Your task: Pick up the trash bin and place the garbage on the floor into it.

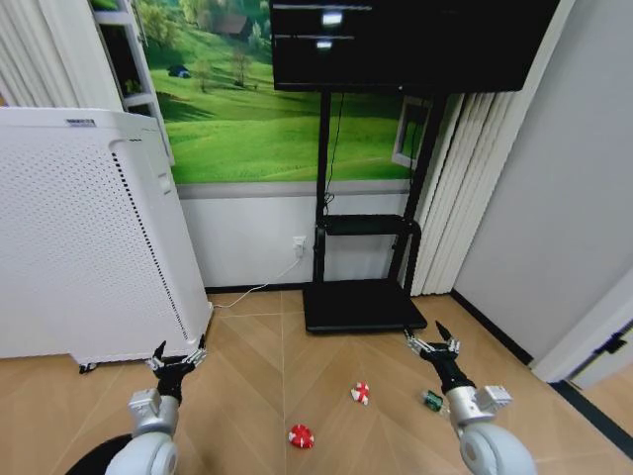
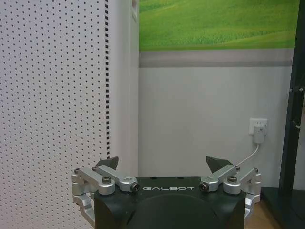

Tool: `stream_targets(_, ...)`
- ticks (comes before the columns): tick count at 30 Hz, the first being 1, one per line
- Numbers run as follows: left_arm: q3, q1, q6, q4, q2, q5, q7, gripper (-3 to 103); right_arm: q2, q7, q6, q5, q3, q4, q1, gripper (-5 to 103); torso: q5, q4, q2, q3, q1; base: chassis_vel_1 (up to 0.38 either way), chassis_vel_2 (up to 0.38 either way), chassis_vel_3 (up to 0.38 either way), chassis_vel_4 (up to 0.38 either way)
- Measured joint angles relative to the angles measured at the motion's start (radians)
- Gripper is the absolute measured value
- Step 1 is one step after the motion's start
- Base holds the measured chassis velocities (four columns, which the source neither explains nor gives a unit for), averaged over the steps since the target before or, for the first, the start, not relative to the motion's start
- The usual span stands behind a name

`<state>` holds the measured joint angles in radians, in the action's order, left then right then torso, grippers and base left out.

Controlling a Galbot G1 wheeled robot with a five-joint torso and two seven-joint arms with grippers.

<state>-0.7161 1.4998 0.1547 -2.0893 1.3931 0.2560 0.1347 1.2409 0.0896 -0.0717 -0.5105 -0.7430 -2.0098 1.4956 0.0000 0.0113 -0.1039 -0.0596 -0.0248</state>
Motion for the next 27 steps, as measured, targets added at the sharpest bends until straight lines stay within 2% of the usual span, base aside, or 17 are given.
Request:
stream_targets(8, -0.018, 0.027, 0.019, -0.031, -0.016, -0.008, 0.022, 100, -0.013, 0.0, 0.0, -0.006, -0.009, -0.006, 0.005, 100, -0.0001, 0.0001, 0.001, -0.001, 0.001, 0.0, 0.0, 0.0, 0.0)
stream_targets(11, -0.064, 0.077, 0.042, -0.072, -0.055, -0.016, 0.03, 100, -0.017, 0.0, -0.007, -0.01, -0.019, -0.005, 0.01, 100, 0.0, -0.0001, 0.0, -0.002, 0.001, 0.0, 0.0, 0.0, 0.0)
stream_targets(14, -0.14, 0.173, 0.096, -0.12, -0.112, -0.021, 0.053, 100, -0.019, -0.004, -0.013, -0.016, -0.031, -0.009, 0.024, 100, 0.0, 0.0001, -0.002, -0.003, 0.001, 0.0, 0.0, 0.0, 0.0)
stream_targets(15, -0.14, 0.173, 0.096, -0.12, -0.112, -0.021, 0.053, 100, -0.019, -0.004, -0.013, -0.016, -0.031, -0.009, 0.024, 100, 0.0, 0.0001, -0.002, -0.003, 0.001, 0.0, 0.0, 0.0, 0.0)
stream_targets(16, -0.179, 0.209, 0.119, -0.128, -0.145, -0.022, 0.054, 100, -0.02, -0.01, -0.012, -0.019, -0.033, -0.015, 0.024, 100, 0.0, -0.0006, -0.002, -0.003, 0.001, 0.0, 0.0, 0.0, 0.0)
stream_targets(17, -0.218, 0.239, 0.132, -0.13, -0.187, -0.02, 0.052, 100, -0.02, -0.017, -0.009, -0.023, -0.035, -0.018, 0.025, 100, -0.0002, -0.0002, -0.003, -0.004, 0.001, 0.0, 0.0, 0.0, 0.0)
stream_targets(18, -0.218, 0.239, 0.132, -0.13, -0.187, -0.02, 0.052, 100, -0.02, -0.017, -0.009, -0.023, -0.035, -0.018, 0.025, 100, -0.0002, -0.0002, -0.003, -0.004, 0.001, 0.0, 0.0, 0.0, 0.0)
stream_targets(20, -0.281, 0.297, 0.147, -0.13, -0.241, -0.007, 0.043, 100, -0.019, -0.024, -0.006, -0.027, -0.036, -0.019, 0.027, 100, 0.0, 0.0001, -0.004, -0.004, 0.001, 0.0, 0.0, 0.0, 0.0)
stream_targets(25, -0.326, 0.361, 0.148, -0.123, -0.265, 0.028, 0.033, 100, -0.024, -0.026, -0.005, -0.034, -0.04, -0.021, 0.029, 100, 0.0, -0.0001, -0.004, -0.005, 0.0, 0.0, 0.0, 0.0, 0.0)
stream_targets(27, -0.336, 0.396, 0.152, -0.086, -0.27, 0.033, 0.022, 100, -0.034, -0.029, -0.003, -0.044, -0.048, -0.024, 0.029, 100, -0.0001, -0.0001, -0.005, -0.005, 0.0, 0.0, 0.0, 0.0, 0.0)
